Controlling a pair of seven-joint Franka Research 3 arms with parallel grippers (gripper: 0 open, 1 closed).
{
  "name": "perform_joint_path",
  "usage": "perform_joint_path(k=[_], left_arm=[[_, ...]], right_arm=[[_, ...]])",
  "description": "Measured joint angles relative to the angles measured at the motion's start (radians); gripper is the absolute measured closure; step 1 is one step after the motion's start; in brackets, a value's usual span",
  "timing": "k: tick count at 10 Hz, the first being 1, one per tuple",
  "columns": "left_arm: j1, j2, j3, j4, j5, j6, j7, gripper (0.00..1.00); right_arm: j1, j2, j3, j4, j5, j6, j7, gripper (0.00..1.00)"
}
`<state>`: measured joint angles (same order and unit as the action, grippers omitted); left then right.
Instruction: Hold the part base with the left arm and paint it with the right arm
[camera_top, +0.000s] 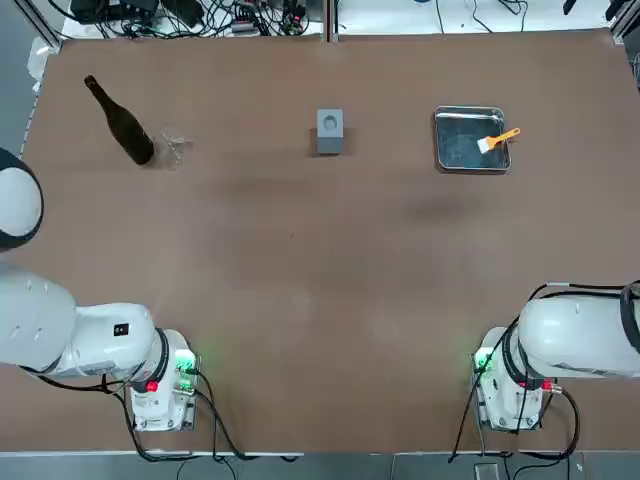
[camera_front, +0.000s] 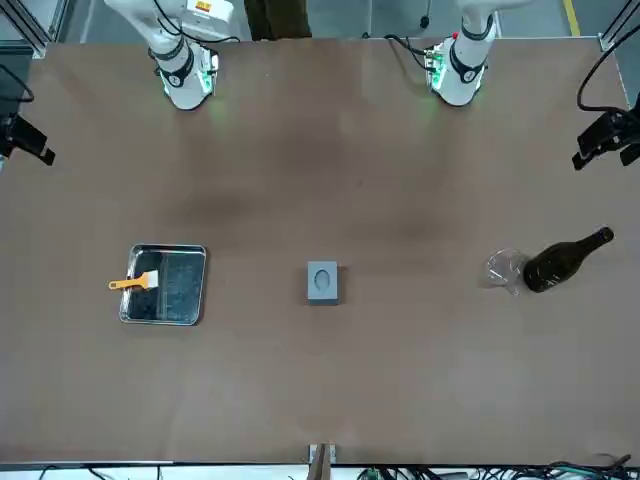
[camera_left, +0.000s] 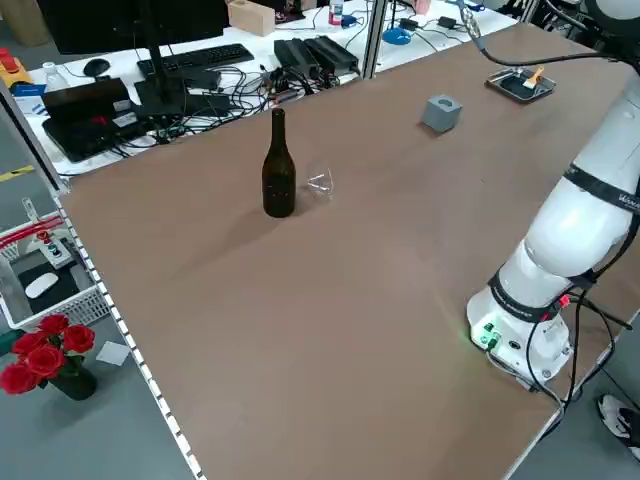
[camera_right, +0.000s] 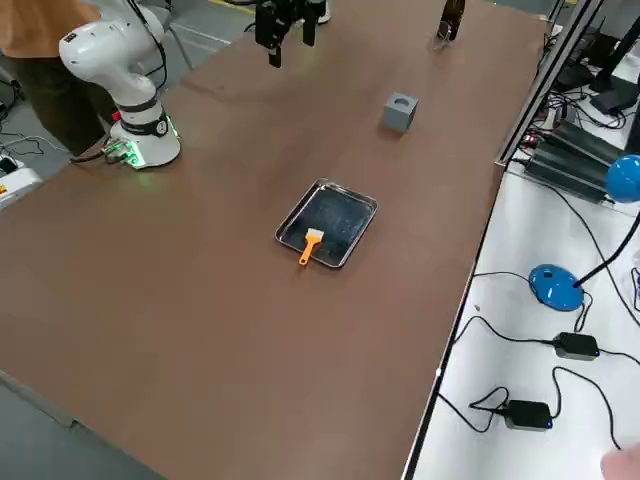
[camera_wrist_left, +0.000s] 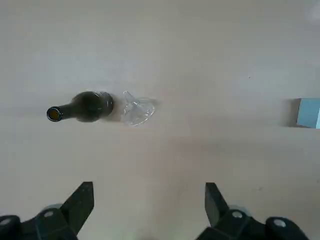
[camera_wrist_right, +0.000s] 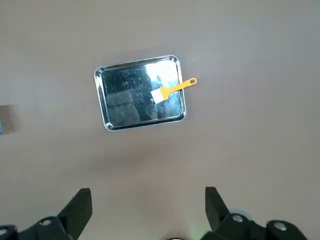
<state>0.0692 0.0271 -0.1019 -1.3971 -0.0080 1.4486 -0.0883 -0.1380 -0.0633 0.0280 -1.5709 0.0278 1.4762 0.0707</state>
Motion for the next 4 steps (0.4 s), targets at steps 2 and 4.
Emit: perform_joint_path(k=[2,4], left_arm=[[-0.017,0.0,0.002,0.0,0.003,-0.002,-0.018,0.02],[-0.017,0.0,0.005,0.0,0.003,-0.002,-0.022,0.02]], right_arm=[[0.0,0.0,0.001,-0.018,-0.001,0.014,0.001,0.0],[0.0,0.001,0.001,-0.03,-0.001,0.019,0.001,0.0]])
